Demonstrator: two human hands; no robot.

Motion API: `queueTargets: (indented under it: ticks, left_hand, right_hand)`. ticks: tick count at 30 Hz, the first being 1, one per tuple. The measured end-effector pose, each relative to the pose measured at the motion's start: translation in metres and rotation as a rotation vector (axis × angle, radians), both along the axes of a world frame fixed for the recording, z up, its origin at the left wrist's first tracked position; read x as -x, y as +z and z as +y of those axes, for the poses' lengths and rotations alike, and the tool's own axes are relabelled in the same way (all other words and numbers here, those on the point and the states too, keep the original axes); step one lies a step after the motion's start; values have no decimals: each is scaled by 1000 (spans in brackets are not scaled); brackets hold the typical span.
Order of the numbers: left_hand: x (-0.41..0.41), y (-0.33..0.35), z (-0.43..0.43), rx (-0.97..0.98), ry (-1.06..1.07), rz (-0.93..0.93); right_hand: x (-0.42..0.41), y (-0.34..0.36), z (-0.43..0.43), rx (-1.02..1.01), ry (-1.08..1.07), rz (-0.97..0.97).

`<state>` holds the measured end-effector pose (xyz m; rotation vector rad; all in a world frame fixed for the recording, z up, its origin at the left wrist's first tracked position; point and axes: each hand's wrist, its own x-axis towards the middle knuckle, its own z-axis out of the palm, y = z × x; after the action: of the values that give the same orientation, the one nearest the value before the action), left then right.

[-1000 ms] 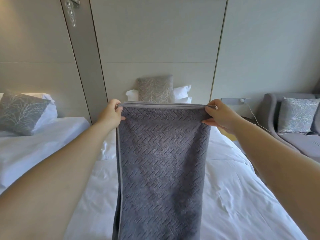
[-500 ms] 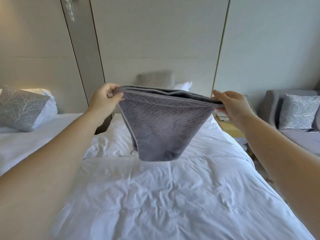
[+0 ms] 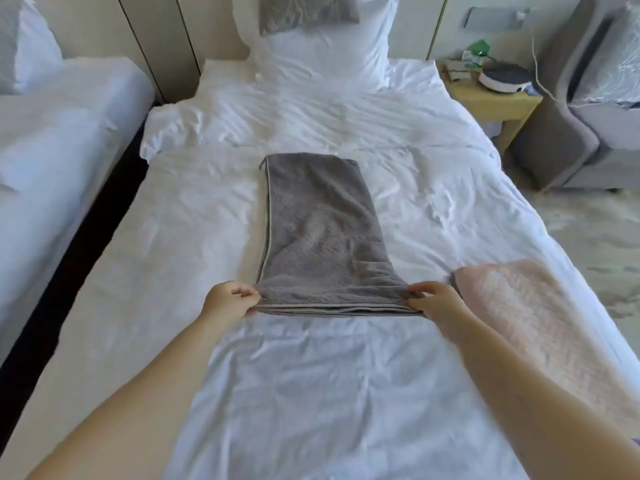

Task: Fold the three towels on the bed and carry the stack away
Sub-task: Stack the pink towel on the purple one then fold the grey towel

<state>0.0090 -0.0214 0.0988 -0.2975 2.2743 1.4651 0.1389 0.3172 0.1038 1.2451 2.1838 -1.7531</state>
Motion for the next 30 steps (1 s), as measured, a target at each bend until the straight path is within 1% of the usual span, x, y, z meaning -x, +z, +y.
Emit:
queueTargets:
  ticks: [2,5,7,10,12,16,22,25,27,28,29,30]
  left_hand:
    - [-30,-24,-11,40,22,-2]
    - [-69,-52,-24,103,30,-4]
    - [-95,-65,-34,95,54,-36]
    - [-137,-81,-51,211,41,-45]
    - [-168,-87,-63,247,14,-41]
    - [-236,-98,-85,279,-21,-41]
    - [-317,-134,-110,259,-59,-43]
    - [-337,-148,-111,241,-6,-51]
    - [-337,-148,-107,271,52,-51]
    - [-334,-147,-106,348,62,-9]
    - [-329,-145,-103,456,42,88]
    - [-322,-141,-98,560,-10,236]
  right_hand:
    - [-28,-21,-14,-26,-12,-30]
    - [-62,-39,-34,-45,-29,-25]
    - [-85,-48,-45,-56,-1,-45]
    - [-127,-60,-62,-80,56,-97]
    - [-160,-68,-74,-109,89,-118]
    - [-228,-87,-94,-164,153,-135]
    - [-305,-131,-116,-142,157,-112]
    - [-324,-149,-122,-146,206,-134]
    - [-323,-155,-121,-243,226,-176]
    - [-320,-155,-121,-344,227,-175]
    - [-314,-153,-121,-461,222,-132]
    - [-305,-149,-121,-572,214,-49]
